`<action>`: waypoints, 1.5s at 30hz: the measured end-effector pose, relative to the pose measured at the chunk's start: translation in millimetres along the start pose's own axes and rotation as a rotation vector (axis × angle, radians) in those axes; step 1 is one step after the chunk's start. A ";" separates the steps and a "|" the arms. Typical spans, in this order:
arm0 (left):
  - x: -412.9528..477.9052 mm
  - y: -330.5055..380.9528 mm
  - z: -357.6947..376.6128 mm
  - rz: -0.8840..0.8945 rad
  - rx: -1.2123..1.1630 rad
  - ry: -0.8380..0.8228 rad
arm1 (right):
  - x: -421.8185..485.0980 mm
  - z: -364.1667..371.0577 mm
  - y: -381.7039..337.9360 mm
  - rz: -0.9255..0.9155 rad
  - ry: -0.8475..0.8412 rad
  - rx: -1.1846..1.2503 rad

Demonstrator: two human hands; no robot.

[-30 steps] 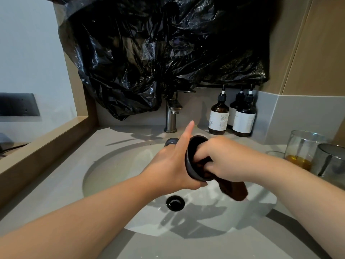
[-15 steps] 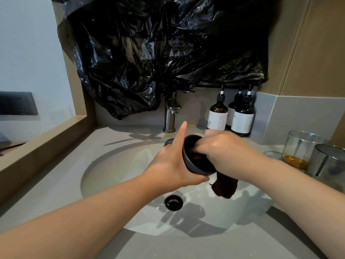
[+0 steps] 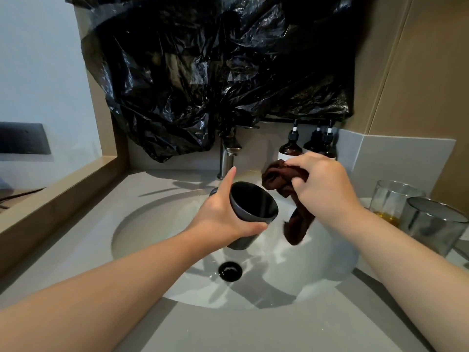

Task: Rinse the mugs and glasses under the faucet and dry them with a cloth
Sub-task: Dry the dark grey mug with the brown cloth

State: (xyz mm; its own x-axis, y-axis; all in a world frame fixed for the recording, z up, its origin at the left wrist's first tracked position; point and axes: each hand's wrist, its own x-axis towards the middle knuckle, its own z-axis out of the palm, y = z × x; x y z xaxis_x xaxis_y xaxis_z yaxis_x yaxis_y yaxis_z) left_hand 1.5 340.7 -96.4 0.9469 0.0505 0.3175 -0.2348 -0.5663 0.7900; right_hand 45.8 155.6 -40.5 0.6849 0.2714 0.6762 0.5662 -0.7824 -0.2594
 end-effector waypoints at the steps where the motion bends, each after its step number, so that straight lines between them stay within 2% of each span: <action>1: 0.1 1.4 0.2 -0.007 -0.031 0.015 | -0.9 0.8 -1.7 0.091 -0.036 0.060; 6: -2.9 9.4 1.5 -0.032 -0.156 0.064 | -6.9 -7.8 4.9 0.335 -0.280 0.332; 8: -2.3 14.8 1.6 -0.033 -0.178 0.077 | -14.5 -22.9 10.4 0.422 -0.297 0.469; 14: 0.6 44.1 13.5 0.018 -0.233 0.048 | -35.0 -54.2 14.0 0.479 0.007 0.641; 19: -6.0 81.1 38.8 0.081 -0.269 -0.003 | -46.0 -91.4 23.2 0.399 0.120 0.526; 23: -12.1 111.9 67.2 0.089 -0.355 -0.016 | -60.5 -118.5 34.6 0.389 0.223 0.497; 28: -25.4 141.3 99.5 0.112 -0.436 -0.110 | -84.1 -155.9 52.6 0.379 0.397 0.476; 32: -37.0 159.8 124.8 0.145 -0.413 -0.188 | -101.0 -190.8 76.4 0.472 0.556 0.495; 37: -52.8 174.8 162.3 0.148 -0.419 -0.256 | -117.6 -229.7 114.6 0.560 0.762 0.380; 40: -60.1 180.1 184.6 0.142 -0.402 -0.282 | -127.0 -249.2 137.2 0.584 0.941 0.295; 43: -63.3 184.0 200.4 0.150 -0.386 -0.305 | -133.9 -262.6 160.5 0.635 1.099 0.330; 45: -63.6 186.8 207.9 0.154 -0.372 -0.309 | -136.8 -264.5 177.6 0.679 1.134 0.359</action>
State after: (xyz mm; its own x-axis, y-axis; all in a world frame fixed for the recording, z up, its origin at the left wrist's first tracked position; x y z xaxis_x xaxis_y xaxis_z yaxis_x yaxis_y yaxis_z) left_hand -56.9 60.6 -78.0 0.9028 -0.2879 0.3195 -0.3858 -0.2142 0.8974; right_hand -68.6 -168.7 3.3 0.2234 -0.8430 0.4893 0.4783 -0.3426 -0.8086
